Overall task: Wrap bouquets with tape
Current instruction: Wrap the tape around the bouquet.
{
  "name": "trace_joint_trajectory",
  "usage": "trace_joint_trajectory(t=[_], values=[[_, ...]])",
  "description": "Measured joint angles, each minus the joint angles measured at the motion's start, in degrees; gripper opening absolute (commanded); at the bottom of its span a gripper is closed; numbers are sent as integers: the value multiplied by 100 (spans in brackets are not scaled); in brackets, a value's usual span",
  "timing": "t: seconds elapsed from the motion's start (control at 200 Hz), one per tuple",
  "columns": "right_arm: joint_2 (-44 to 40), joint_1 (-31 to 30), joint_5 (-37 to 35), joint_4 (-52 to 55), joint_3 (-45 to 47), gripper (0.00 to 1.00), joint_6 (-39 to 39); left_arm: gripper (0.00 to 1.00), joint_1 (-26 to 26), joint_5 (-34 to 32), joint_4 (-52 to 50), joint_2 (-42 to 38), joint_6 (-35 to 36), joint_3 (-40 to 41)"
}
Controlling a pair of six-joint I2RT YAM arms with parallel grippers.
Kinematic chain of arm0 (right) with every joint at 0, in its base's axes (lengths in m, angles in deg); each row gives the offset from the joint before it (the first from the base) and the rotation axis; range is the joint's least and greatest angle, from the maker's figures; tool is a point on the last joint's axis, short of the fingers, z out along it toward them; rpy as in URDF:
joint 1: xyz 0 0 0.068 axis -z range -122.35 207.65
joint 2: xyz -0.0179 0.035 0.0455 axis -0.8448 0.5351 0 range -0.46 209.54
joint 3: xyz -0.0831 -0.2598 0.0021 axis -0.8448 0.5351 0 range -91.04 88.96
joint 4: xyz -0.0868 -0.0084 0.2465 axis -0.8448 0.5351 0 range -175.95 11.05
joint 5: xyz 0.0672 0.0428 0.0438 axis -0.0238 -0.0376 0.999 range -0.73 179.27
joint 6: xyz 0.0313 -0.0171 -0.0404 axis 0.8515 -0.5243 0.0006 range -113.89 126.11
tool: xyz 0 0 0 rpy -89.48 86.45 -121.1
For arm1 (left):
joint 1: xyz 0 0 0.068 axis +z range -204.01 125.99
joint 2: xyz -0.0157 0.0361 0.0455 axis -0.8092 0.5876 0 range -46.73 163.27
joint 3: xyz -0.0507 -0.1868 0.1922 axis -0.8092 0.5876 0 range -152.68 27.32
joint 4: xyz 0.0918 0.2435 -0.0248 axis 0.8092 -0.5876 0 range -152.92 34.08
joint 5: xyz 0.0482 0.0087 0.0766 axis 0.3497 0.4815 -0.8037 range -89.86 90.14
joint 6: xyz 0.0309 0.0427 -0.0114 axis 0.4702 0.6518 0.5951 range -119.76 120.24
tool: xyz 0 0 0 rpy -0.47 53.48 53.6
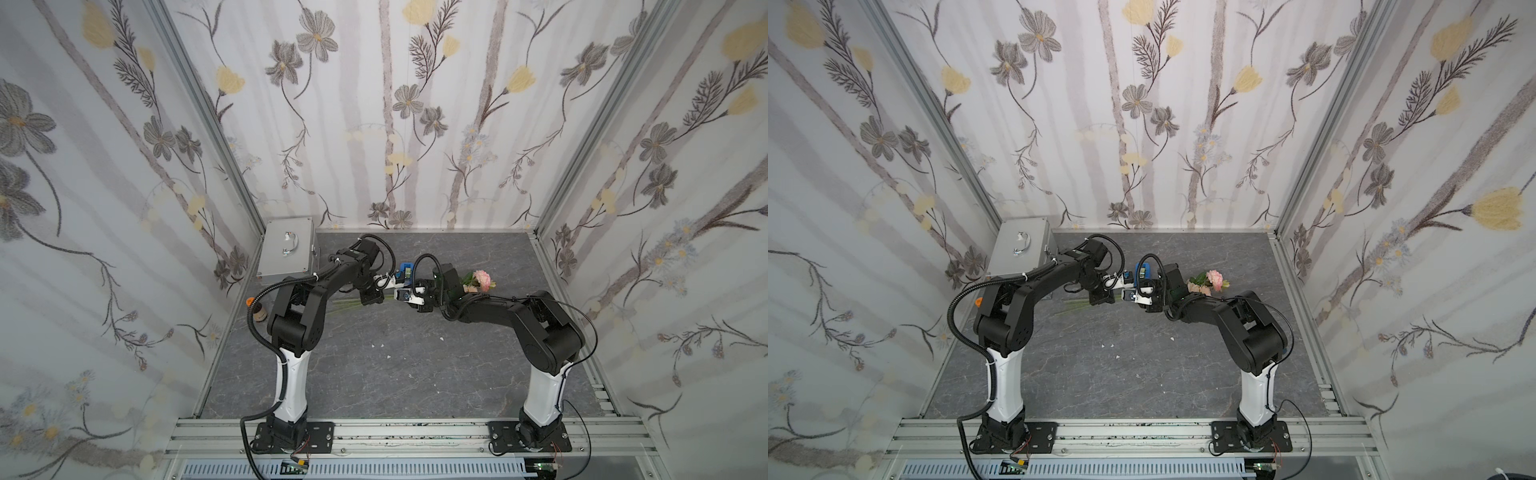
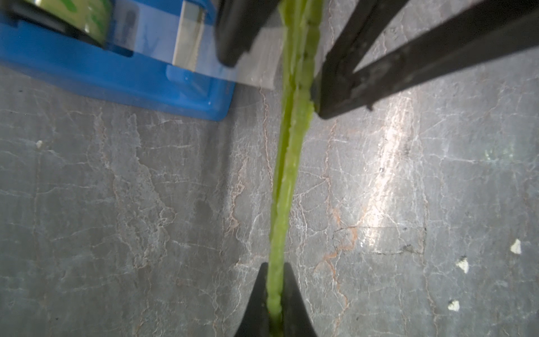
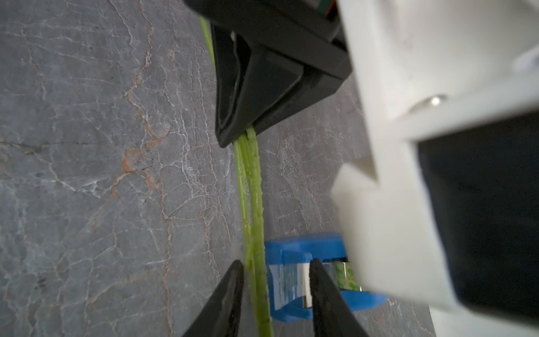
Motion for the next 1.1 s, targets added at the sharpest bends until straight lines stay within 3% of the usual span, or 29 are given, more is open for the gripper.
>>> trace_joint_trajectory(t=[0.295, 0.525, 0.69, 0.749, 0.959, 1.099], values=[[103, -4, -310, 37, -37, 33, -144, 0, 4, 57, -28, 0, 0, -26], [212, -61, -492, 44, -133, 18, -144, 0, 17, 125, -20, -7, -26, -44], [216, -92, -595, 81, -138, 0, -299, 0, 22, 105, 15, -37, -31, -63], [195, -92, -605, 79, -127, 0, -345, 0, 22, 109, -20, -55, -28, -76], [-175, -144, -933, -264, 343, 0, -509, 24, 11, 271, -155, -131, 50, -122], [-352, -256, -1322, -826, 772, 0, -702, 28, 28, 321, -706, -11, 195, -459]])
